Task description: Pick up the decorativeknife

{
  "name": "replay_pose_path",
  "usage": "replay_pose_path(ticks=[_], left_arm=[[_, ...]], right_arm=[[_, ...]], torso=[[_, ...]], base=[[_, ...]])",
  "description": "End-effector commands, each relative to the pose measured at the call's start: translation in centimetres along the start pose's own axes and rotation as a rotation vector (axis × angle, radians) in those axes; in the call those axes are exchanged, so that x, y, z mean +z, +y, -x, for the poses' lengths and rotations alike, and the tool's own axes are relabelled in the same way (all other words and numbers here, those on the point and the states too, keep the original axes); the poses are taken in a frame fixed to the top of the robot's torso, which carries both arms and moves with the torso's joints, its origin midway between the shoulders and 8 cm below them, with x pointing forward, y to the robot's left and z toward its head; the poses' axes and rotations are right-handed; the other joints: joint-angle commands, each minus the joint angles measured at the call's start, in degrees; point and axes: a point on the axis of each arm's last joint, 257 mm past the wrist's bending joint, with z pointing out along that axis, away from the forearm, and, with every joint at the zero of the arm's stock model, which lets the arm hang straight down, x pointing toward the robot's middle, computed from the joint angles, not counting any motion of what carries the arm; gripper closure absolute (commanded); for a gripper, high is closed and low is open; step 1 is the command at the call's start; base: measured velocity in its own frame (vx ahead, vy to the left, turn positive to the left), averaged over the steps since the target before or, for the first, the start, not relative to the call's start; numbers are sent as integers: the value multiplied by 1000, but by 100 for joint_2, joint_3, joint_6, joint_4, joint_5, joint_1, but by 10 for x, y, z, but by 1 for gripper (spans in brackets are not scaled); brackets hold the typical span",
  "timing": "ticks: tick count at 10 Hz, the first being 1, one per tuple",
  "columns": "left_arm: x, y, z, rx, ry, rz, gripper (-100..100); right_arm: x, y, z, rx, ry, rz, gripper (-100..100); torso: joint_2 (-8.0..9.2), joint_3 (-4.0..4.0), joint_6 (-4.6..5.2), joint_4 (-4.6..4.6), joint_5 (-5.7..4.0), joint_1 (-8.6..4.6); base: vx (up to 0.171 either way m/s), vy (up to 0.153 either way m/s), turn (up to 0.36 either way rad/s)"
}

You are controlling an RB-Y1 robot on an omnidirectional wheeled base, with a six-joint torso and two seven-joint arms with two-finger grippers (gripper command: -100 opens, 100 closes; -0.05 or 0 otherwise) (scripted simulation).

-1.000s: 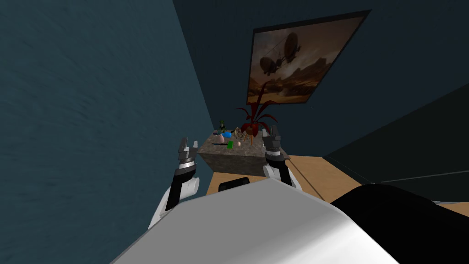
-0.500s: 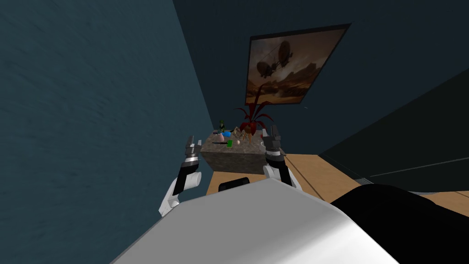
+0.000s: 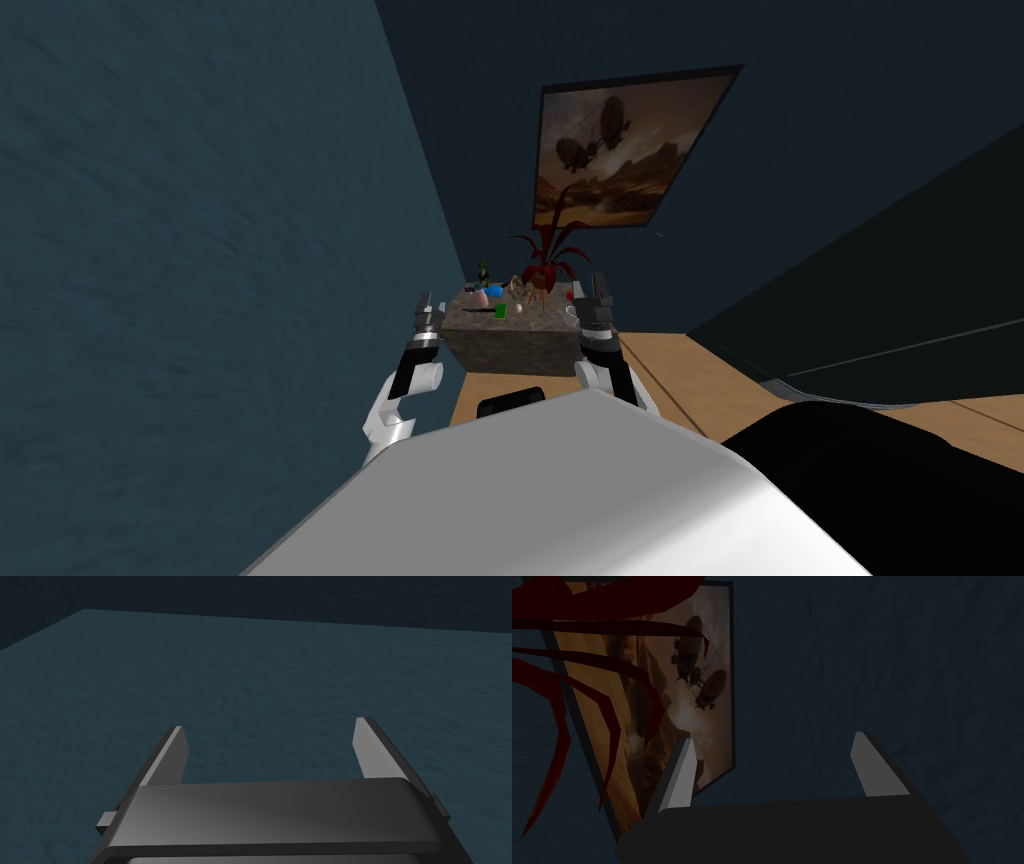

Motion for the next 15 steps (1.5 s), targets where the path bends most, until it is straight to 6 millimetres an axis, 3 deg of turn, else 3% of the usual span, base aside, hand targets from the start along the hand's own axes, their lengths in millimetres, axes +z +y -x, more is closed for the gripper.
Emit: replay_pose_path(ticks=[1, 2, 3, 4, 5, 7, 8, 9, 13, 14, 15], left_arm=[[12, 20, 0, -19, -2, 52, -100], [19, 18, -3, -22, 4, 42, -100], [25, 36, -1, -38, 0, 92, -100], [33, 36, -5, -40, 6, 89, -100], [40, 50, -5, -58, 3, 132, -100], [50, 50, -9, -60, 10, 131, -100], [59, 65, -11, -78, 10, 182, -100], [65, 66, -13, -80, 14, 181, -100], [90, 102, -24, -117, 21, 297, -100], [94, 98, -26, -118, 25, 289, -100], [100, 116, -30, -135, 25, 341, -100]], right_arm=[[0, 0, 0, 0, 0, 0, 0], [0, 0, 0, 0, 0, 0, 0], [0, 0, 0, 0, 0, 0, 0], [0, 0, 0, 0, 0, 0, 0], [0, 0, 0, 0, 0, 0, 0], [0, 0, 0, 0, 0, 0, 0], [0, 0, 0, 0, 0, 0, 0], [0, 0, 0, 0, 0, 0, 0], [0, 0, 0, 0, 0, 0, 0], [0, 0, 0, 0, 0, 0, 0], [0, 0, 0, 0, 0, 0, 0]], torso=[[0, 0, 0, 0, 0, 0], [-1, -1, 1, -1, 0, -2], [-2, -2, 0, -1, 0, 0], [0, -1, 1, -1, 0, 0], [-2, -1, 0, 0, 0, 0], [-2, -1, -1, -1, 0, -1], [-7, -4, -1, -2, 0, -2], [-6, -4, 0, -2, 0, -2], [-4, -2, -1, -2, -1, -6], [-6, -3, -1, -2, -1, -6], [-11, -6, -2, -2, -1, -4]], base=[[-41, 2, -47], [-38, 9, -24], [-47, 7, -41], [-42, 9, -26], [-41, 9, -48], [-29, 3, -14], [-31, 2, -49], [-32, 4, -29], [-37, -3, -34], [-12, 0, 0], [-22, -7, -41]])
